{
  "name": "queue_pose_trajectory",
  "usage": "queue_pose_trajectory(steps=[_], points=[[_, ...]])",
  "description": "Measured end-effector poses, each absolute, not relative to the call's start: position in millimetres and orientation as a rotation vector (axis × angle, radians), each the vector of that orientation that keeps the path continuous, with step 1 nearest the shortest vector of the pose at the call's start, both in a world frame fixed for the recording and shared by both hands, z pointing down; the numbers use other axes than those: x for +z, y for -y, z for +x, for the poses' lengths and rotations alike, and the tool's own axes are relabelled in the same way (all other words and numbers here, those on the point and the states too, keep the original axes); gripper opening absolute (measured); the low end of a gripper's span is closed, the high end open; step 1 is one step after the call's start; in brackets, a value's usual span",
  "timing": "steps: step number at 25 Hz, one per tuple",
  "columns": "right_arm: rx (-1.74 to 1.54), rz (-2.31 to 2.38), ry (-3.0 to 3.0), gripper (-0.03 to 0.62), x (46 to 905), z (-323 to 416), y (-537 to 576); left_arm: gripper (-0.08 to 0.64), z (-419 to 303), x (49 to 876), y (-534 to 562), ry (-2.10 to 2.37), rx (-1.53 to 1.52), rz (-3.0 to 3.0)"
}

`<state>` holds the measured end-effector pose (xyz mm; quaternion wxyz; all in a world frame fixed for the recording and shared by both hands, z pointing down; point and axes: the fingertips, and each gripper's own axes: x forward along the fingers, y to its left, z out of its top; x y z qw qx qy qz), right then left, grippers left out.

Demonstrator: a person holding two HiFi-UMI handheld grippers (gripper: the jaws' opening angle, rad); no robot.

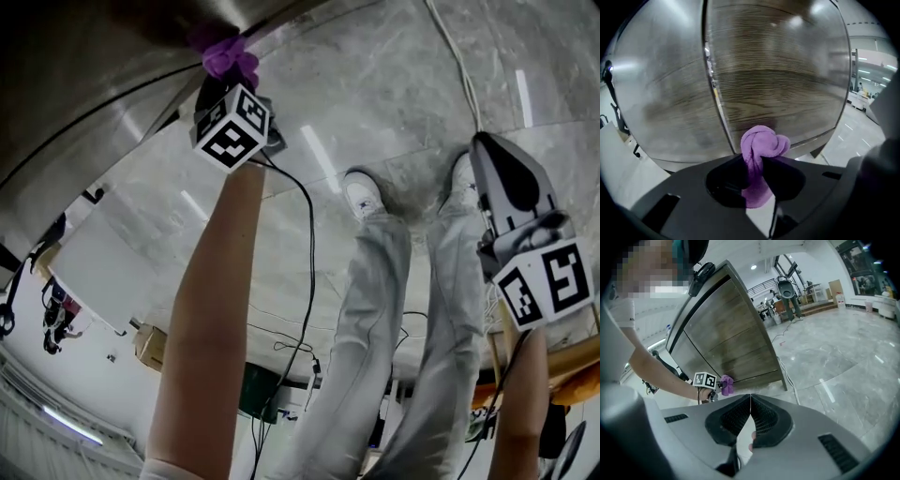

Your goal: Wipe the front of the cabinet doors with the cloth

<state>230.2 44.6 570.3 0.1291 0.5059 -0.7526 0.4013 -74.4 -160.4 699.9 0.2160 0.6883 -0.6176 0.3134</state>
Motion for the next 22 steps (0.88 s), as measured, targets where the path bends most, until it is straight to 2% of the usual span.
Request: queue_pose_trajectory(steps=[4, 9, 22], points=[[1.14, 1.448, 2.184, 0.028, 565.4, 210.0, -47.0, 0.104, -107.0, 696.9, 158.4, 1.714, 0.91, 1.9], [1.097, 1.464, 2.184, 0.028, 543.3, 180.7, -45.3, 0.104, -103.1, 677.8, 148.4, 1.638, 0.88, 1.964], [1.066, 1.368, 2.339, 0.028, 417.2, 102.9, -16.3, 0.104, -49.6, 489.6, 80.4, 1.471, 0.639, 2.292]])
